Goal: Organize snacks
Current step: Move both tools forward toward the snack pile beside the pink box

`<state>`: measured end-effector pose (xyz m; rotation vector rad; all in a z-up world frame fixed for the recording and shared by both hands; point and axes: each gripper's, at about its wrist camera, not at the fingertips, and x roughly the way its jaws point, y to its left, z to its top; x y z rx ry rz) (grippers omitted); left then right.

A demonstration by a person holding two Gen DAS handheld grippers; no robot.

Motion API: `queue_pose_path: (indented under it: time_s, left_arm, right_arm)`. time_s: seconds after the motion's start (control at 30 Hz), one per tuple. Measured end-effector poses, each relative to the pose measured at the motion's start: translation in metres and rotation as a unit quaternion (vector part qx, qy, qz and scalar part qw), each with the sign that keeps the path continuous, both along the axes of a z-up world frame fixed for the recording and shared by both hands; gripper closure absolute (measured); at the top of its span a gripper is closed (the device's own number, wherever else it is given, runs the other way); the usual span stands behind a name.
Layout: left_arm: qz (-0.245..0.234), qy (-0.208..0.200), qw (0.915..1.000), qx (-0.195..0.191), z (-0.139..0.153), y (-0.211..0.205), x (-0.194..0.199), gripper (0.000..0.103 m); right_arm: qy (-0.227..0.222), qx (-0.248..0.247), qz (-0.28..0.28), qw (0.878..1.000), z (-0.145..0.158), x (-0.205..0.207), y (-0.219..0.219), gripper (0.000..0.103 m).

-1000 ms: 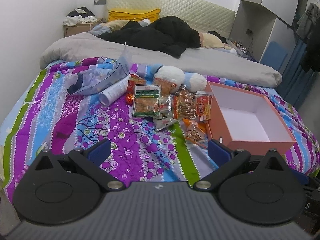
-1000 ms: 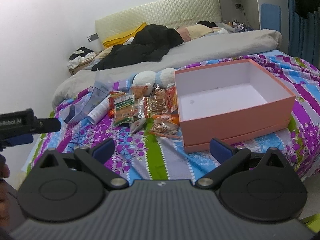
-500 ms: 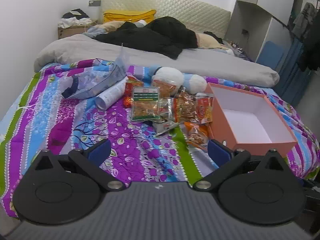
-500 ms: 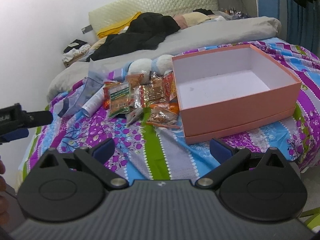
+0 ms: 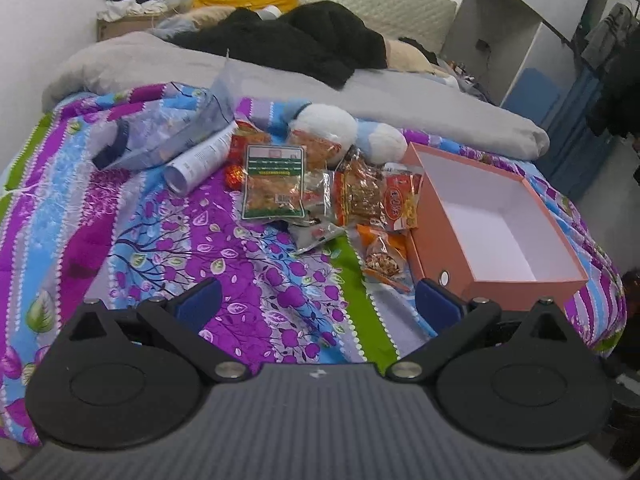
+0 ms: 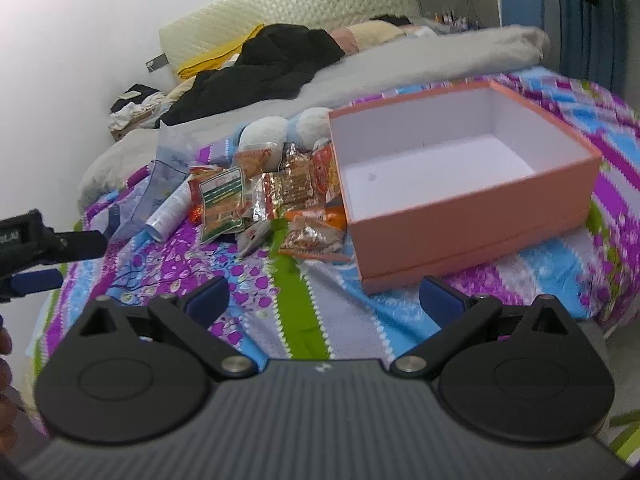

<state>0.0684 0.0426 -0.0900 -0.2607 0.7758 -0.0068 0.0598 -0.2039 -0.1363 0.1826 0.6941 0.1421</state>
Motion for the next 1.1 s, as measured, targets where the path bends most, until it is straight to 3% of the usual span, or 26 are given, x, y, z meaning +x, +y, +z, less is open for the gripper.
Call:
queue_pose_path:
  time_s: [0.1,0.27,0.4,0.73,1.1]
  left_arm:
    - [0.001,0.009,1.0,-0.004,-0.01,0.006,0.014,0.0]
    - [0.01,0.014,0.9997,-0.015,-0.024,0.02,0.041,0.0]
    - [0.016,0.006,0.9998,-0.012,-0.037,0.028,0.061,0.0]
    - [0.035,0.035,0.998,-0.04,-0.088,0.059,0.13,0.001]
    - [0.027,0.062,0.9964,-0.052,-0.139,0.081,0.217,0.001]
  right_arm:
    - [-0.033,-0.026,0.02,0.999,0.0,0.004,0.011,0.0]
    - [-0.047,-0.049,0.048,0.997,-0.001,0.021,0.029,0.001]
    - [-0.06,-0.086,0.076,0.992,-0.004,0.032,0.05,0.032]
    - [-0.021,-0.135,0.129,0.982,-0.038,0.082,0.091,0.038]
    - [-0.003,-0.229,0.167,0.959,-0.087,0.141,0.121,0.038]
